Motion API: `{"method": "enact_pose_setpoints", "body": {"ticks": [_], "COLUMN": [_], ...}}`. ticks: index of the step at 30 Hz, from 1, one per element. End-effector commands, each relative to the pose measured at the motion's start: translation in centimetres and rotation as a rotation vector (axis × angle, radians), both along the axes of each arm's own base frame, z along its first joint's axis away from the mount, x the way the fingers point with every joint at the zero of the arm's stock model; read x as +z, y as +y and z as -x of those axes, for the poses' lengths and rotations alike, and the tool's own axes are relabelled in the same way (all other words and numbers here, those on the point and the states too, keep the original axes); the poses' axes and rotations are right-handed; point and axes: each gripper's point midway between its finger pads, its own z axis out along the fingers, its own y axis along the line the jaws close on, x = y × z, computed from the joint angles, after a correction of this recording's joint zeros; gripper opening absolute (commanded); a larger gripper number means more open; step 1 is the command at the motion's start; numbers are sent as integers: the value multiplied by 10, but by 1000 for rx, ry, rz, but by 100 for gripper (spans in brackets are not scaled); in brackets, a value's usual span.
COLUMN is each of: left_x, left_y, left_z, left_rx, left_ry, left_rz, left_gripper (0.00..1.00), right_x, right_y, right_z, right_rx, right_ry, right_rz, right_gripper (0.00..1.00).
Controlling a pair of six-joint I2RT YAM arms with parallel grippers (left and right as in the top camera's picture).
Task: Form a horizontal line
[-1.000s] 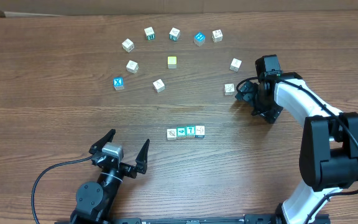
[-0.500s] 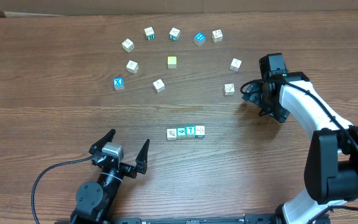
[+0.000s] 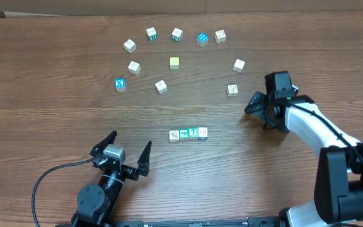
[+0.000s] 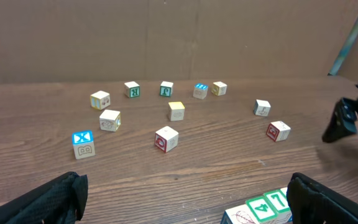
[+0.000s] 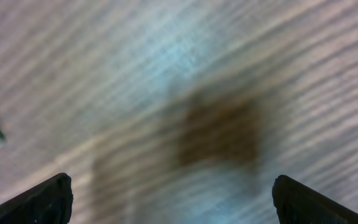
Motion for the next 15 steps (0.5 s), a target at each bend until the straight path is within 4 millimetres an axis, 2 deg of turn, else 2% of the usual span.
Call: {"method": "enact_pose_setpoints", "body": {"ticks": [1,8,15], "left_x": [0,0,0], "left_y": [2,2,2], "left_z": [0,0,0], "left_rx": [6,6,6], "left_ry": [-13,-13,-13], "left_rz": [-19,-19,-19], "left_gripper": [100,100,100], "right_x": [18,10,8], "right_y": [3,41,41], "right_z": [-9,-15,-9], "right_rx": [99,442,457], "right_ry": [-64,-133,-114], "right_rz": [13,-78,-80], "right_gripper": [100,100,100]}}
